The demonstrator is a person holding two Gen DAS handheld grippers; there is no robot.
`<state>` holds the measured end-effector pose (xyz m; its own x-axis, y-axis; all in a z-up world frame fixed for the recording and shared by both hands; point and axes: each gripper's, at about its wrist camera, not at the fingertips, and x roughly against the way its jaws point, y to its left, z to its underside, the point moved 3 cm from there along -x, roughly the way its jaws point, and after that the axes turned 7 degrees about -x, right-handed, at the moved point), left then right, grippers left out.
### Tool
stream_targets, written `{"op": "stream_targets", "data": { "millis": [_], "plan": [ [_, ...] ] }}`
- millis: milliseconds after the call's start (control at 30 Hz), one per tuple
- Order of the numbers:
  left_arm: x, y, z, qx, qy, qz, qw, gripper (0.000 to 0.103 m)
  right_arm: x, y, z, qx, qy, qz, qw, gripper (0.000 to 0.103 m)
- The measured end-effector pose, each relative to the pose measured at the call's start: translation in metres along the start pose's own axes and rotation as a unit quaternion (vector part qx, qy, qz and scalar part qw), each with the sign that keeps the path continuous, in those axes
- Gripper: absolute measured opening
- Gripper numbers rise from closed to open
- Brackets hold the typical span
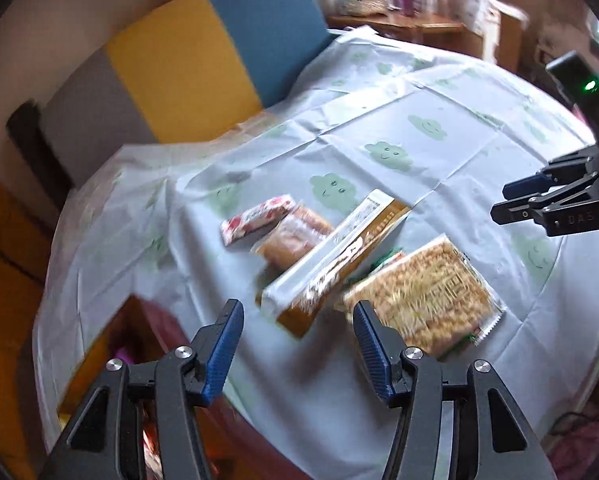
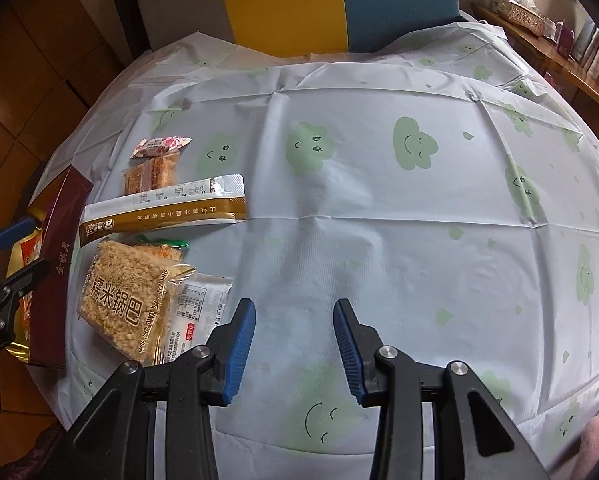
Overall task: Organize snacks
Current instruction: 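Grasp the long brown-and-white bar packet with the left tool and lift it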
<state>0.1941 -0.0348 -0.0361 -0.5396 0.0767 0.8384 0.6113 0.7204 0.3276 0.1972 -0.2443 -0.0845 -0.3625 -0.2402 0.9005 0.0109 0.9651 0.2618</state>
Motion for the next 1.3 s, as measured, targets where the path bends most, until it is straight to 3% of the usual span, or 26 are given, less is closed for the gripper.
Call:
{"op": "stream_targets", "data": {
  "millis": [200, 300, 467, 500, 733, 867, 1000, 1300],
  "plan": [
    [-0.041, -0.02, -0.03, -0.103, 0.031, 0.01, 0.9941, 0.058, 0.004, 0.002, -0.004, -0.001, -0.007, -0.013, 1.0, 0.041],
    [-0.065, -0.028, -0.036, -0.13, 0.05, 0.007, 0.9901, 0.059, 0.007, 0.002, -0.005, -0.004, -0.013, -0.02, 1.0, 0.041],
    [-0.088, -0.025, -0.044, -0.123, 0.073, 0.029, 0.9893, 0.057, 0.01, 0.0, -0.007, -0.014, -0.016, -0.029, 0.999, 0.041],
    [-0.091, -0.026, -0.044, -0.12, 0.077, 0.035, 0.9892, 0.05, 0.009, 0.0, -0.007, -0.014, -0.015, -0.029, 0.999, 0.041],
    [-0.086, -0.032, -0.041, -0.108, 0.046, 0.049, 0.9919, 0.03, 0.006, 0.002, -0.007, -0.005, -0.012, -0.02, 1.0, 0.041],
    [-0.072, -0.023, -0.038, -0.045, 0.021, 0.055, 0.9972, 0.02, 0.007, -0.002, -0.007, -0.011, -0.018, -0.017, 1.0, 0.041],
    [-0.056, -0.013, -0.034, 0.014, -0.003, 0.04, 0.9991, 0.02, 0.007, -0.005, -0.007, -0.013, -0.021, -0.008, 1.0, 0.041],
    [0.018, -0.021, 0.009, 0.098, -0.056, 0.031, 0.9932, 0.02, 0.006, -0.004, -0.005, 0.0, -0.018, 0.011, 1.0, 0.041]
  ]
}}
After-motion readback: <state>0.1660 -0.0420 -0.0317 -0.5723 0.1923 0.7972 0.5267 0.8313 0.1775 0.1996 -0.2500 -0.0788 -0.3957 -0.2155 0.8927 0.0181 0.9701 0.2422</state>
